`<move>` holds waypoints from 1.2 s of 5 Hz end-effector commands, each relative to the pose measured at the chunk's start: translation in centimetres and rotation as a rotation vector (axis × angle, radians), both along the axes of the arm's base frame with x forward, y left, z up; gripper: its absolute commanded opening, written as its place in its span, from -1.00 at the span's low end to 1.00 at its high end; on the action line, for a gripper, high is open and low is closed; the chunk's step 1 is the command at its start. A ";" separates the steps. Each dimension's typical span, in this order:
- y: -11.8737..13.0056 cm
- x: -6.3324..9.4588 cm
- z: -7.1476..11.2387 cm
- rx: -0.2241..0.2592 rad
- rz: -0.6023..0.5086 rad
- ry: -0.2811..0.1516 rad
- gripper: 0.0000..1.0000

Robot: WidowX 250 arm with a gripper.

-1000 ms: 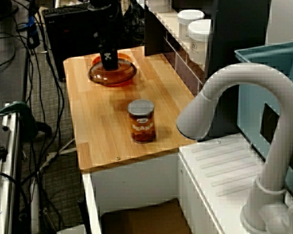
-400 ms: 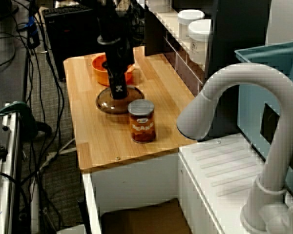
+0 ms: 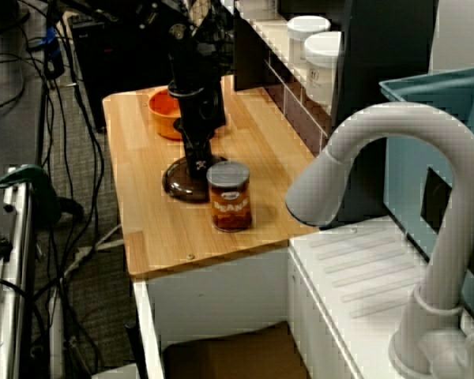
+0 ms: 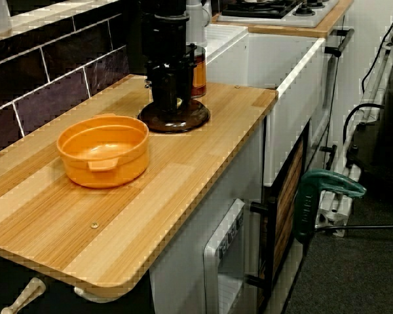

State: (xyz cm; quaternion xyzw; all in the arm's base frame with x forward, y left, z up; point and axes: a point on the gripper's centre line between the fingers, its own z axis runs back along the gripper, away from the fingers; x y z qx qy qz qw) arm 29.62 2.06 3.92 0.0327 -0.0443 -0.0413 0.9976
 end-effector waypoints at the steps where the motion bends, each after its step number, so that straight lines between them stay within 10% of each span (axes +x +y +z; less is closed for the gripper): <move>1: 0.9 0.1 1.1 -0.005 -0.014 -0.014 1.00; 6: 6.6 -2.2 6.1 -0.091 0.001 -0.077 1.00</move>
